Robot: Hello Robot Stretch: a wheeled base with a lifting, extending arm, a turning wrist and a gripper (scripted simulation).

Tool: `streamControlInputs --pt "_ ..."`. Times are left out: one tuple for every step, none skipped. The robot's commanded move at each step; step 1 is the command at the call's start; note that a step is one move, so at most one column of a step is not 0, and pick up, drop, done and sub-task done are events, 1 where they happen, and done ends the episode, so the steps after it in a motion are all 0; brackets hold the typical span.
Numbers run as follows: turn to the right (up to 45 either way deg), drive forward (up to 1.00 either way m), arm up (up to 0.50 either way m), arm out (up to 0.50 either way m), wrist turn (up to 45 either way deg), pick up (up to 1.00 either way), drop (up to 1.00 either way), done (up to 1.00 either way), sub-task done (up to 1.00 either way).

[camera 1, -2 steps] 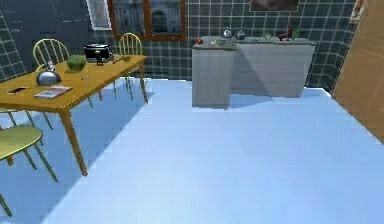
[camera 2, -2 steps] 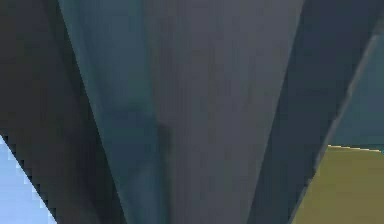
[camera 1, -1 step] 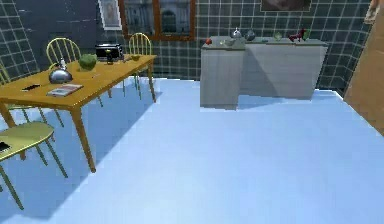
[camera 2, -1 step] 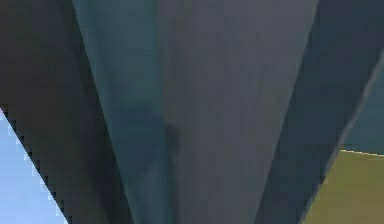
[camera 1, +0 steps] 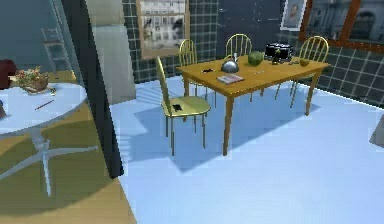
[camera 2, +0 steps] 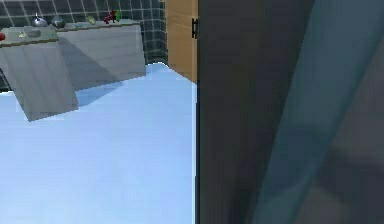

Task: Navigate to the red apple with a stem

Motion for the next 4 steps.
streamControlInputs --pt "-18.0 0.0 0.0 0.0 0.0 0.0 0.0 0.0 0.0" --pt "0.0 0.05 0.0 0.0 0.0 0.0 0.0 0.0 0.0" --pt "45.0 0.0 0.0 0.0 0.0 0.0 0.0 0.0 0.0" --pt "15.0 0.0 0.0 0.0 0.0 0.0 0.0 0.0 0.0"
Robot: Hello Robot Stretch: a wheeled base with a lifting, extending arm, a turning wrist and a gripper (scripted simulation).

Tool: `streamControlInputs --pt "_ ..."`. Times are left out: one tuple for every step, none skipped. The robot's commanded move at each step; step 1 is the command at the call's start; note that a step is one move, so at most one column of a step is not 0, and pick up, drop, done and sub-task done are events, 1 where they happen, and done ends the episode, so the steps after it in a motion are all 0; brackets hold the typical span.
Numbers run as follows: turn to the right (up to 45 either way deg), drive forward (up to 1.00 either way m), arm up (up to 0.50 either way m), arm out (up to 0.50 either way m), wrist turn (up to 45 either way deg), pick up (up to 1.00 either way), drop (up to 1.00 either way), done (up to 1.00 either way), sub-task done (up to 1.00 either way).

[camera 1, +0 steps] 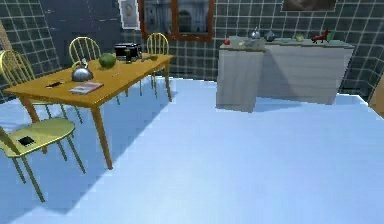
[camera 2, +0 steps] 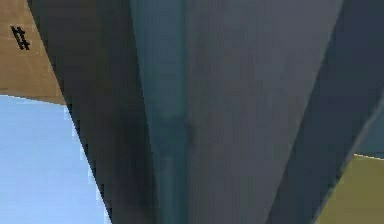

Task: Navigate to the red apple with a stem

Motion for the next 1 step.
streamControlInputs --pt "0.0 1.0 0.0 0.0 0.0 0.0 0.0 0.0 0.0"
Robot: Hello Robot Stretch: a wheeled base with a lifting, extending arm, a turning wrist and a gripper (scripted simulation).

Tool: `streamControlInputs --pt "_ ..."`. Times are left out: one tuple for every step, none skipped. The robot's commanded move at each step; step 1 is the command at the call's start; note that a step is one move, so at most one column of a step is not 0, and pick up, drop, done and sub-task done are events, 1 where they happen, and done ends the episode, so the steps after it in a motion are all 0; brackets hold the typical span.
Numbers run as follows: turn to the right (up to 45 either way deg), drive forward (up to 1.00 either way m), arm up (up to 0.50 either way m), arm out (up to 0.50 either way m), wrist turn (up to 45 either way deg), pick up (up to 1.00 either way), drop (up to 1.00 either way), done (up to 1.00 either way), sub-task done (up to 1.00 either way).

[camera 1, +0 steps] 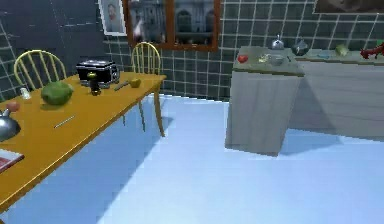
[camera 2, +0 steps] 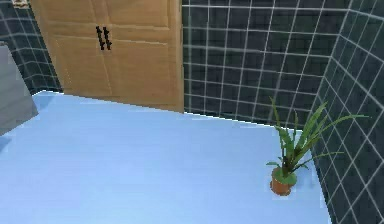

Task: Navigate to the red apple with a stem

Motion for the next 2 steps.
streamControlInputs --pt "0.0 1.0 0.0 0.0 0.0 0.0 0.0 0.0 0.0" --pt "3.0 0.0 0.0 0.0 0.0 0.0 0.0 0.0 0.0"
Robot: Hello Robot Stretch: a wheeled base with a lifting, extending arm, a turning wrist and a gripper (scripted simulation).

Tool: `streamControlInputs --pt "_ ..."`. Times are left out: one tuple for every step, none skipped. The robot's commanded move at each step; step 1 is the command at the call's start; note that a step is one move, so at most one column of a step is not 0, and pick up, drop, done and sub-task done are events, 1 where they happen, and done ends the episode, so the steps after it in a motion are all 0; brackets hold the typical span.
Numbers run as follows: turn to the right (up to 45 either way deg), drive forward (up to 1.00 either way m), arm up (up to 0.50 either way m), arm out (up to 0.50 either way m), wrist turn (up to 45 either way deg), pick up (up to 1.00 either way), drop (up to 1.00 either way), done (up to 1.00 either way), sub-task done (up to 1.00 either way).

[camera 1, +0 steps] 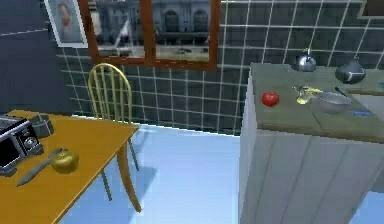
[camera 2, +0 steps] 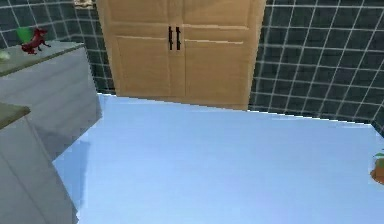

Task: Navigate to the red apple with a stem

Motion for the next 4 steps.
streamControlInputs --pt "0.0 0.8 0.0 0.0 0.0 0.0 0.0 0.0 0.0" --pt "-30.0 0.0 0.0 0.0 0.0 0.0 0.0 0.0 0.0" --pt "0.0 0.2 0.0 0.0 0.0 0.0 0.0 0.0 0.0" --pt "39.0 0.0 0.0 0.0 0.0 0.0 0.0 0.0 0.0"
